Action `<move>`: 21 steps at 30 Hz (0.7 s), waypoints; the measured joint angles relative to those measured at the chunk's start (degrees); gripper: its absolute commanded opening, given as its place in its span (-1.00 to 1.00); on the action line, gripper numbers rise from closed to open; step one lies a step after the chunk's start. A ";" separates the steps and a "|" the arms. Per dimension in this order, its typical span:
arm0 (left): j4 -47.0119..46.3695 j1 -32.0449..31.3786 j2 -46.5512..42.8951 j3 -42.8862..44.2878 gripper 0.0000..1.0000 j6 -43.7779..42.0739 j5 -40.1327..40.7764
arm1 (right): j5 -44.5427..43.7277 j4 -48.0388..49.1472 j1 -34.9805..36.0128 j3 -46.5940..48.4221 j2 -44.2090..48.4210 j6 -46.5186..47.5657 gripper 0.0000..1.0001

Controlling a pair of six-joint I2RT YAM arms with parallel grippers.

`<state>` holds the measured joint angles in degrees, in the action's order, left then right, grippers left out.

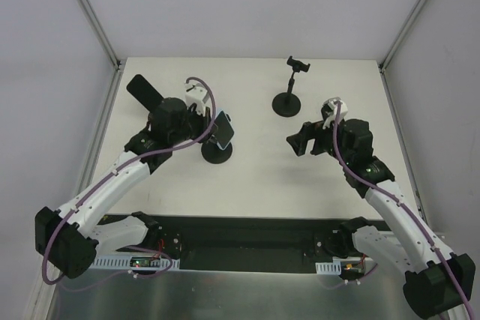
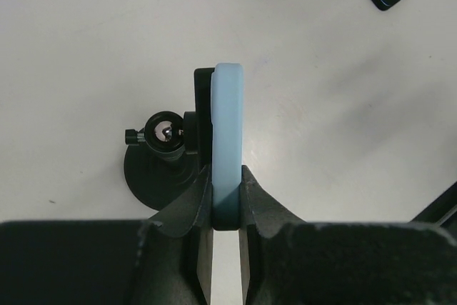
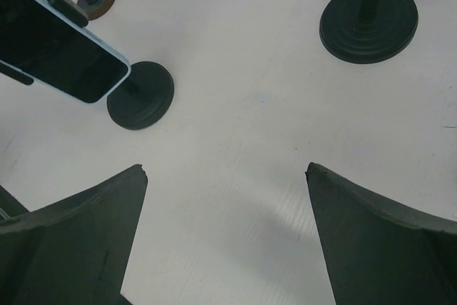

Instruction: Remove the phone from the phone stand

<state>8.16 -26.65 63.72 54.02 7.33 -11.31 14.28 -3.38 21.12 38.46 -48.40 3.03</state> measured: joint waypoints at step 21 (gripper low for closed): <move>1.29 -27.52 0.33 1.88 0.58 16.06 31.76 | 1.16 0.55 6.64 1.86 -4.59 -1.09 0.93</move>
<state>9.45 -54.17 64.05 55.90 23.40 20.45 15.44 -2.83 27.77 40.32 -52.99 1.93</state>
